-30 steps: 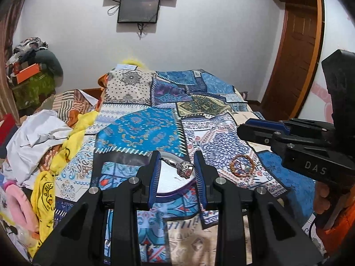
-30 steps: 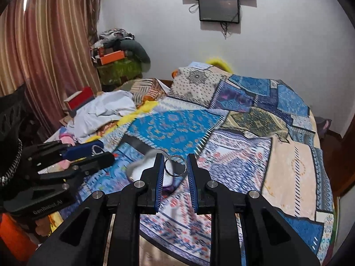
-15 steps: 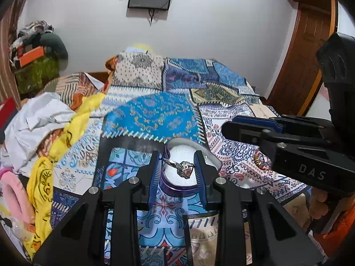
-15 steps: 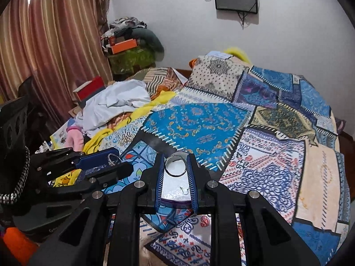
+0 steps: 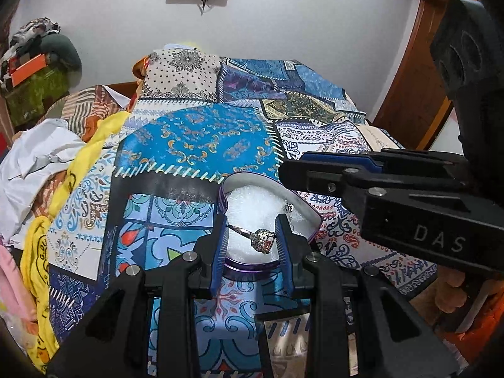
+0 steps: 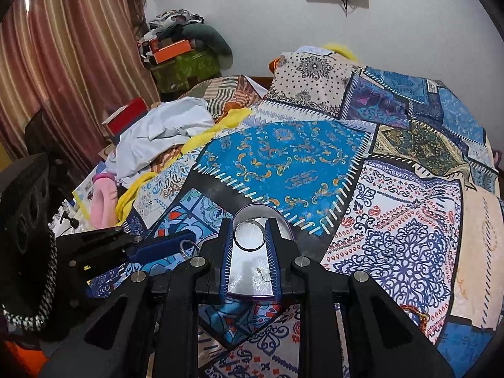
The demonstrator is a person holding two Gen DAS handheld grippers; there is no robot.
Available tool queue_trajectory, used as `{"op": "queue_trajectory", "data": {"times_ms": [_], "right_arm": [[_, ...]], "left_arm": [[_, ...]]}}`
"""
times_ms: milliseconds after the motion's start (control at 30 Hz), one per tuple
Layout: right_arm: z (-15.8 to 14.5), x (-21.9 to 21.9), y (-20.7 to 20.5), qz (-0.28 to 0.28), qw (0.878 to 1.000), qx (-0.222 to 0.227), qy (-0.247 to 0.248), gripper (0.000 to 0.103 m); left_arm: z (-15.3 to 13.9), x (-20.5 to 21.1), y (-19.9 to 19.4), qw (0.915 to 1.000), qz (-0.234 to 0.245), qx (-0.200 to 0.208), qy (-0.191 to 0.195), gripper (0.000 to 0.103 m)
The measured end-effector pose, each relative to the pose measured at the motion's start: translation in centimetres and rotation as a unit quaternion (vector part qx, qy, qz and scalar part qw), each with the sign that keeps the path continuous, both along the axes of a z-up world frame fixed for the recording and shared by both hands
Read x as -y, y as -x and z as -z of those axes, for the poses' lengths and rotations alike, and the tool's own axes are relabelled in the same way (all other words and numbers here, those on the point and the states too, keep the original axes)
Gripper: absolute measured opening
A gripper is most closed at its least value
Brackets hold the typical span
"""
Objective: Organize jewelry
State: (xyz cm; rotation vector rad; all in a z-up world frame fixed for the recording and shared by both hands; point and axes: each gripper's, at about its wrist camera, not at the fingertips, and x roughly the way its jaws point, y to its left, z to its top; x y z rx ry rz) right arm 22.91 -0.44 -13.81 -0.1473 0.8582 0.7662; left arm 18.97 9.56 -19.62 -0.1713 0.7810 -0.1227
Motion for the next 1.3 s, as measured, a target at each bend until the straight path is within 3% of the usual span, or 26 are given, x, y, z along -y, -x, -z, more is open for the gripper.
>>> {"op": "queue_trajectory", "data": {"times_ms": [333,533,1300], "right_arm": [[0.4,-0.5,-0.1,-0.005,1.000,0.000,0.011,0.019],[-0.3,0.1,0.0,0.004,1.000,0.007,0.004,0.031],[-5.1,6.9,2.9,0.067,0.995,0.066,-0.011,0.032]], "left_arm": [[0.1,0.2,-0.5,1.0000,0.000,-0.004,-0.002,0.030],[-0.5,0.4,-0.1,1.0000,-0.001,-0.001,-0.007,0.030],[-7.0,2.7,3.0,0.9978,-0.013,0.056,-0.033,0.031]]}}
